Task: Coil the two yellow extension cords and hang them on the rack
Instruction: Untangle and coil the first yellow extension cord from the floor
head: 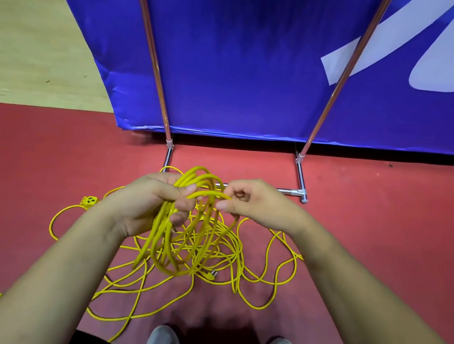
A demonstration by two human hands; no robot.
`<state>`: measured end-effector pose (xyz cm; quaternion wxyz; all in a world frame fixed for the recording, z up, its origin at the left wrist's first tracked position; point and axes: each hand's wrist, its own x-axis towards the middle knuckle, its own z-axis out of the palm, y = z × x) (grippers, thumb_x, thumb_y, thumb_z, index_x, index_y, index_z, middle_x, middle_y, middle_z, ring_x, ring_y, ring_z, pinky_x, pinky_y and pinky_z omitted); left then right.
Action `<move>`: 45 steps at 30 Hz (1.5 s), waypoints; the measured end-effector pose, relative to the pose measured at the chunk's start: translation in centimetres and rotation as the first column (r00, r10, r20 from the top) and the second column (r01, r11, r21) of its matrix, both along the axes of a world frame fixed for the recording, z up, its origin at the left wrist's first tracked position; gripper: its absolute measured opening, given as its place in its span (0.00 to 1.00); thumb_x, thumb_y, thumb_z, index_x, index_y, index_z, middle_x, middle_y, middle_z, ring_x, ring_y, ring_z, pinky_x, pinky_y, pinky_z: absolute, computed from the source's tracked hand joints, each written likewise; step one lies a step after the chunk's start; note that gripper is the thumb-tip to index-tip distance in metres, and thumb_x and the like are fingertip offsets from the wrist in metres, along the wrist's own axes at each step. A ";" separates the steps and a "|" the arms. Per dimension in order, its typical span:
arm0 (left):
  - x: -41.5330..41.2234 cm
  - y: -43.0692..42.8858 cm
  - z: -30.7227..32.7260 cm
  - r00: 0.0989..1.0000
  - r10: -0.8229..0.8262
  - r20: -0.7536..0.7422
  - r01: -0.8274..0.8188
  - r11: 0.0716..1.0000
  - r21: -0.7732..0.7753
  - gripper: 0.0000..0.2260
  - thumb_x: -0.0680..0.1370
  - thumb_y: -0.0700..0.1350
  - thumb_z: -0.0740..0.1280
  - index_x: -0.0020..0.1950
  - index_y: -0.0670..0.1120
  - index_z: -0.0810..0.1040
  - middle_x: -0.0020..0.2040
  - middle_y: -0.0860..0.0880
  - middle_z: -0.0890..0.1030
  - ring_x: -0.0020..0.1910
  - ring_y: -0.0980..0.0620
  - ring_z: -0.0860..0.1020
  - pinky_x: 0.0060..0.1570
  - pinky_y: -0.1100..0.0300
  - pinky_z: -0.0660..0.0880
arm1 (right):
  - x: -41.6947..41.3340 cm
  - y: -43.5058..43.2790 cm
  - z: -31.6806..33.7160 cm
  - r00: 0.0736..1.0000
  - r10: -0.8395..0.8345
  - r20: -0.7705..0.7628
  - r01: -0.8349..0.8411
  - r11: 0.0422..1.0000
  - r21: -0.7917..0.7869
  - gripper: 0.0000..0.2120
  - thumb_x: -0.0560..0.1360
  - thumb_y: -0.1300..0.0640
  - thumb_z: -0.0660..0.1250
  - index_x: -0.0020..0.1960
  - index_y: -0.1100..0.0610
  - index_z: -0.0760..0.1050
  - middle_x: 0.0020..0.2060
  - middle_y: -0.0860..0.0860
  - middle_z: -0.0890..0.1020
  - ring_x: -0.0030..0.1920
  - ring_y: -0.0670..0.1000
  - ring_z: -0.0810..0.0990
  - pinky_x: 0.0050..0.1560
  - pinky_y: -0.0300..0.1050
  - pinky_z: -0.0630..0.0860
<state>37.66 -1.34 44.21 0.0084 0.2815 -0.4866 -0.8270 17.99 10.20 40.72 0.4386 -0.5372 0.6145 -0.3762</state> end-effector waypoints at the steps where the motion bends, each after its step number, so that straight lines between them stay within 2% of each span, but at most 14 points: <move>1: 0.2 -0.4 0.1 0.999 0.021 -0.025 -0.021 1.000 0.018 0.16 0.66 0.43 0.75 0.45 0.43 0.71 0.28 0.49 0.68 0.22 0.52 0.66 0.25 0.63 0.66 | -0.9 0.2 -1.1 1.000 0.014 -0.026 -0.013 0.999 0.042 0.11 0.75 0.55 0.71 0.42 0.63 0.77 0.33 0.51 0.75 0.35 0.45 0.70 0.38 0.40 0.68; 5: 1.1 -1.0 0.0 0.999 0.029 -0.019 -0.029 0.999 0.043 0.22 0.59 0.47 0.81 0.45 0.41 0.75 0.28 0.48 0.68 0.23 0.53 0.66 0.24 0.63 0.67 | -4.3 1.9 -6.5 1.000 0.018 -0.022 -0.013 0.976 0.216 0.13 0.72 0.48 0.72 0.47 0.57 0.81 0.42 0.50 0.80 0.45 0.45 0.74 0.52 0.46 0.70; 10: 1.0 -0.6 -0.2 1.000 0.023 0.016 -0.024 0.998 0.059 0.13 0.62 0.45 0.79 0.40 0.44 0.79 0.28 0.49 0.69 0.22 0.52 0.67 0.25 0.63 0.67 | -4.2 2.2 -9.0 0.993 -0.062 0.100 0.037 0.971 0.234 0.05 0.75 0.55 0.69 0.49 0.55 0.79 0.46 0.53 0.83 0.51 0.48 0.78 0.63 0.49 0.71; 14: 1.4 -1.4 0.1 0.999 0.019 0.051 -0.019 1.000 -0.002 0.25 0.56 0.48 0.82 0.46 0.39 0.79 0.30 0.44 0.74 0.26 0.45 0.76 0.27 0.58 0.74 | -3.5 0.9 -7.1 0.861 -0.319 0.396 0.296 0.948 0.118 0.03 0.79 0.61 0.64 0.49 0.58 0.76 0.33 0.53 0.76 0.35 0.52 0.75 0.43 0.47 0.73; 16: 1.6 -1.3 0.1 0.998 -0.017 0.064 0.018 1.000 -0.022 0.25 0.54 0.49 0.82 0.44 0.39 0.80 0.32 0.41 0.78 0.31 0.41 0.81 0.31 0.55 0.78 | -3.5 0.3 -5.8 0.776 -0.377 0.506 0.398 0.915 0.071 0.04 0.79 0.62 0.62 0.50 0.60 0.76 0.30 0.52 0.69 0.28 0.47 0.66 0.33 0.42 0.63; 19: 1.3 -0.7 0.3 0.997 -0.021 0.070 0.024 0.999 -0.043 0.18 0.56 0.49 0.80 0.40 0.41 0.83 0.35 0.38 0.82 0.33 0.40 0.83 0.33 0.54 0.79 | -3.8 0.0 -3.7 0.746 -0.342 0.572 0.399 0.916 0.027 0.05 0.78 0.63 0.64 0.48 0.60 0.78 0.29 0.51 0.66 0.26 0.46 0.58 0.30 0.42 0.53; 22: 0.8 -0.2 0.6 0.995 0.059 0.086 -0.057 0.998 -0.024 0.06 0.69 0.42 0.68 0.37 0.40 0.82 0.35 0.37 0.83 0.30 0.42 0.83 0.27 0.57 0.78 | -3.4 0.1 -1.9 0.845 -0.324 0.425 0.364 0.931 -0.015 0.04 0.73 0.60 0.70 0.45 0.55 0.83 0.28 0.52 0.66 0.27 0.47 0.59 0.30 0.42 0.55; 27: 0.3 0.8 0.6 0.996 -0.013 0.092 0.018 0.998 -0.055 0.08 0.71 0.40 0.64 0.45 0.37 0.79 0.38 0.36 0.83 0.32 0.41 0.83 0.31 0.58 0.77 | -0.1 -0.2 1.8 0.989 -0.133 0.061 0.139 0.984 -0.110 0.03 0.73 0.61 0.73 0.45 0.56 0.84 0.26 0.44 0.78 0.29 0.45 0.69 0.32 0.43 0.66; 31: 0.1 1.1 0.4 0.996 -0.039 0.078 0.044 0.998 -0.055 0.08 0.71 0.40 0.64 0.46 0.37 0.79 0.38 0.36 0.83 0.33 0.41 0.83 0.32 0.58 0.78 | 2.4 -0.3 3.3 0.998 0.008 0.055 -0.002 0.995 -0.099 0.05 0.72 0.62 0.73 0.47 0.60 0.80 0.33 0.55 0.79 0.34 0.50 0.72 0.34 0.50 0.69; 35: 0.1 1.2 0.2 0.995 -0.081 0.059 0.084 0.995 -0.059 0.06 0.70 0.41 0.69 0.42 0.39 0.80 0.33 0.39 0.80 0.31 0.41 0.81 0.31 0.57 0.77 | 2.9 -0.1 2.8 0.997 0.040 0.064 -0.037 0.998 -0.050 0.15 0.71 0.62 0.74 0.47 0.55 0.68 0.32 0.51 0.77 0.34 0.52 0.71 0.33 0.55 0.68; 38: -0.2 1.5 0.0 0.992 -0.116 0.059 0.119 0.992 -0.052 0.08 0.73 0.43 0.68 0.45 0.39 0.75 0.27 0.47 0.71 0.25 0.46 0.75 0.27 0.60 0.71 | 2.0 -0.1 2.3 0.996 0.029 0.086 -0.026 0.999 -0.040 0.16 0.69 0.62 0.77 0.46 0.56 0.69 0.32 0.51 0.76 0.34 0.50 0.72 0.35 0.49 0.68; 40: -0.5 1.5 0.0 0.995 -0.088 0.045 0.090 0.995 -0.043 0.07 0.74 0.44 0.68 0.44 0.41 0.74 0.26 0.49 0.67 0.23 0.50 0.70 0.25 0.62 0.67 | 0.5 0.0 1.4 0.999 0.051 -0.003 -0.051 0.999 -0.016 0.13 0.69 0.61 0.77 0.44 0.57 0.72 0.31 0.48 0.72 0.33 0.45 0.69 0.34 0.41 0.67; 43: 0.1 0.5 0.3 0.997 -0.078 0.015 0.078 0.997 -0.021 0.12 0.69 0.44 0.75 0.41 0.43 0.73 0.25 0.51 0.65 0.22 0.52 0.67 0.24 0.63 0.67 | -2.5 0.8 -1.5 0.968 0.062 -0.242 -0.043 0.996 0.080 0.11 0.70 0.58 0.76 0.39 0.56 0.73 0.31 0.47 0.68 0.32 0.43 0.65 0.34 0.40 0.63; 45: 1.0 -0.3 0.4 0.997 -0.073 -0.027 0.073 0.997 -0.003 0.17 0.64 0.48 0.79 0.42 0.42 0.75 0.25 0.51 0.65 0.22 0.52 0.67 0.23 0.63 0.67 | -4.6 1.6 -4.1 0.977 -0.012 -0.215 0.038 0.992 0.118 0.09 0.72 0.59 0.74 0.41 0.60 0.74 0.33 0.48 0.71 0.34 0.43 0.67 0.37 0.39 0.66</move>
